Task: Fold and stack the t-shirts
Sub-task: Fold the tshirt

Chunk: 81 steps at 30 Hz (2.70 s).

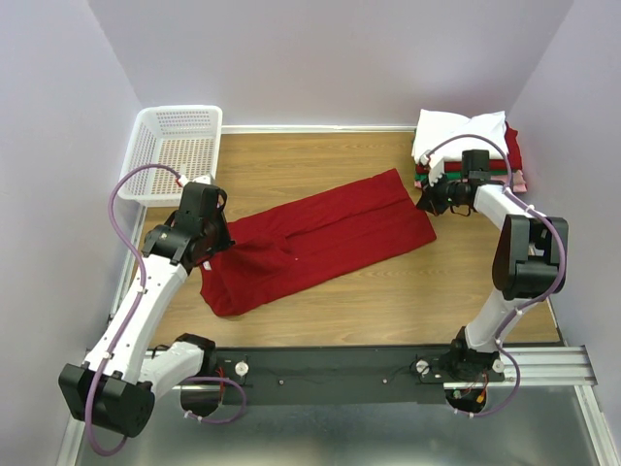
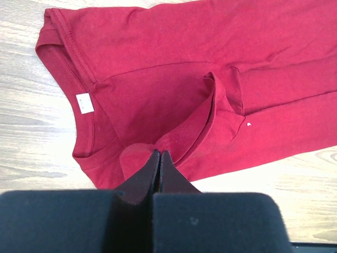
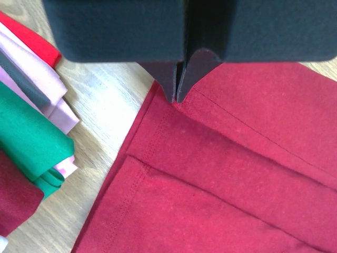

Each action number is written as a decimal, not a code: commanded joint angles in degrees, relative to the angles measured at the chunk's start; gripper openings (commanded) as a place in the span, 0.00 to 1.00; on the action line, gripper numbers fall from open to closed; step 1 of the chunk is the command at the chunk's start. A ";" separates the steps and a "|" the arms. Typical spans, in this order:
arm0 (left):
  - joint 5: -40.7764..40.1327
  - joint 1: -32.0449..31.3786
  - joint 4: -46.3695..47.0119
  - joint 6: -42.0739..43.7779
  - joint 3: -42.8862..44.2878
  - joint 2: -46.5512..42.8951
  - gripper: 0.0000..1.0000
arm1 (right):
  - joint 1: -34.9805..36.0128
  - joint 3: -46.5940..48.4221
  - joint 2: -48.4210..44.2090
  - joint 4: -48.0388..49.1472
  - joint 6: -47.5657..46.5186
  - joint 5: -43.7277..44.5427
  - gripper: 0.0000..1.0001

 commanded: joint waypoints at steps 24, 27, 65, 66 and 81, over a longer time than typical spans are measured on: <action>-1.68 2.61 4.28 3.34 0.30 3.97 0.00 | 0.32 1.10 1.57 2.76 2.53 3.48 0.18; -1.51 2.87 4.54 3.43 -0.05 4.32 0.00 | 0.32 1.18 0.60 3.11 4.02 4.62 0.30; 0.87 9.02 10.33 3.25 -2.86 12.83 0.00 | 0.32 -10.33 -17.15 -3.92 6.66 -19.46 0.59; 0.78 9.46 10.78 3.43 -2.95 13.45 0.00 | 0.32 -10.33 -17.07 -3.83 6.57 -19.54 0.59; 7.46 17.55 16.67 5.54 -4.53 26.91 0.38 | 2.25 -10.33 -16.89 -4.71 5.52 -19.63 0.59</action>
